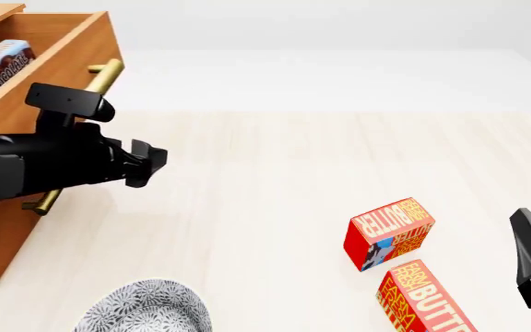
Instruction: Put the chocolate pudding in the top drawer of the cabinet and close it.
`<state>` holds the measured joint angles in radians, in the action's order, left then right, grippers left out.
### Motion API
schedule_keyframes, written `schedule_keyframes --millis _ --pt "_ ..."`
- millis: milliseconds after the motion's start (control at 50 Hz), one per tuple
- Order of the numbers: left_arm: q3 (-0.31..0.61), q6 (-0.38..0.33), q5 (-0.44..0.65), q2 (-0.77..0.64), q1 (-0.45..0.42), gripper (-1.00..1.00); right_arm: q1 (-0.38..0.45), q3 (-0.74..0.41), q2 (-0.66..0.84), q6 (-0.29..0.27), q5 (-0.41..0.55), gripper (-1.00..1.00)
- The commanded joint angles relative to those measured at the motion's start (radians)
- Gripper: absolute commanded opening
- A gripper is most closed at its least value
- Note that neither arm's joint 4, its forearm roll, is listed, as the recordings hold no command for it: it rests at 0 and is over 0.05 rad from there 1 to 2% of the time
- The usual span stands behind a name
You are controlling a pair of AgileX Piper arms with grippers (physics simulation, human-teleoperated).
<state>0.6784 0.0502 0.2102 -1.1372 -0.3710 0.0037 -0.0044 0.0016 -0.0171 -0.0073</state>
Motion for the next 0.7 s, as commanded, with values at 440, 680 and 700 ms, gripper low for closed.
schedule_keyframes --millis 440,680,700 --pt "0.047 0.021 -0.017 -0.067 0.144 1.0 0.0 0.0 0.0 0.0 0.0 1.0" --pt "0.069 0.027 0.006 -0.06 0.212 1.0 0.0 0.0 0.0 0.0 0.0 1.0" --pt "0.067 0.024 0.004 -0.062 0.218 1.0 0.0 0.0 0.0 0.0 0.0 1.0"
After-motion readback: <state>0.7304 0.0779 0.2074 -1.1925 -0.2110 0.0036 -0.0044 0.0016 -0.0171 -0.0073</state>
